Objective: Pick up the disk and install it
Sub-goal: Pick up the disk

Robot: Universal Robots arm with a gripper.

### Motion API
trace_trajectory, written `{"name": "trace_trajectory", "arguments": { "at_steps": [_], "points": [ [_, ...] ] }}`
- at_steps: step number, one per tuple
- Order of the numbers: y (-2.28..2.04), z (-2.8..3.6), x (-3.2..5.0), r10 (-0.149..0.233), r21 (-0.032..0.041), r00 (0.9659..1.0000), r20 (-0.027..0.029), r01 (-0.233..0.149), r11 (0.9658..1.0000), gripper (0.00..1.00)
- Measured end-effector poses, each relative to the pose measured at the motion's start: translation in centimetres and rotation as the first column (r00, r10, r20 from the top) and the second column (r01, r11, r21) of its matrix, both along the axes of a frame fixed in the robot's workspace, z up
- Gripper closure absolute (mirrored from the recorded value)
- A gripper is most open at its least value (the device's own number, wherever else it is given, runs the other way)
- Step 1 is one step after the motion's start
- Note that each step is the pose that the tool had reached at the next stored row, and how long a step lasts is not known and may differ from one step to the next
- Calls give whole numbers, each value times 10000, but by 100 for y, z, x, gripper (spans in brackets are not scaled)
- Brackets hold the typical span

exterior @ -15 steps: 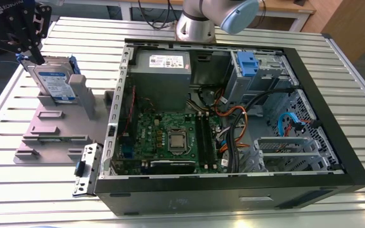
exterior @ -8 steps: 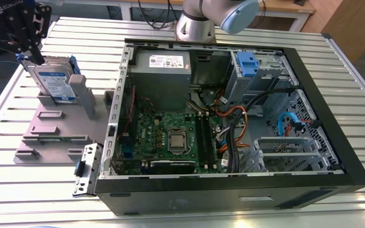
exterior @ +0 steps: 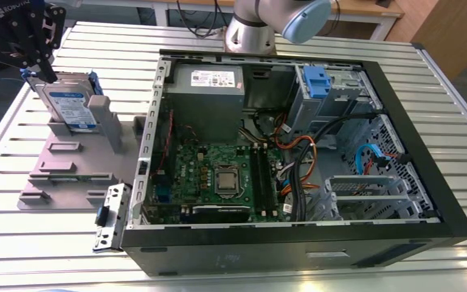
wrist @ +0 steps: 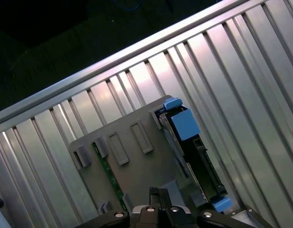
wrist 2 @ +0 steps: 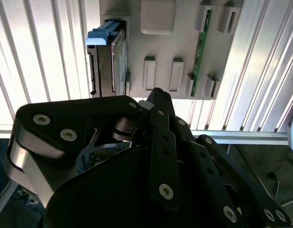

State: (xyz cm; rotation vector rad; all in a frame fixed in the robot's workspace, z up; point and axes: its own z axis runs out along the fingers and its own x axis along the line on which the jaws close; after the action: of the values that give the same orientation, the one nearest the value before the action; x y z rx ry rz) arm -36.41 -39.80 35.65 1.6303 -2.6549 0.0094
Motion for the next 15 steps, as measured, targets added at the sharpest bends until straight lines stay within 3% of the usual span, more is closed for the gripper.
{"name": "trace_trajectory", "arguments": {
  "at_steps": [15],
  "points": [
    [0, 0, 0, 98, -8, 10000, 1, -98, 10000, 89]
  ]
}}
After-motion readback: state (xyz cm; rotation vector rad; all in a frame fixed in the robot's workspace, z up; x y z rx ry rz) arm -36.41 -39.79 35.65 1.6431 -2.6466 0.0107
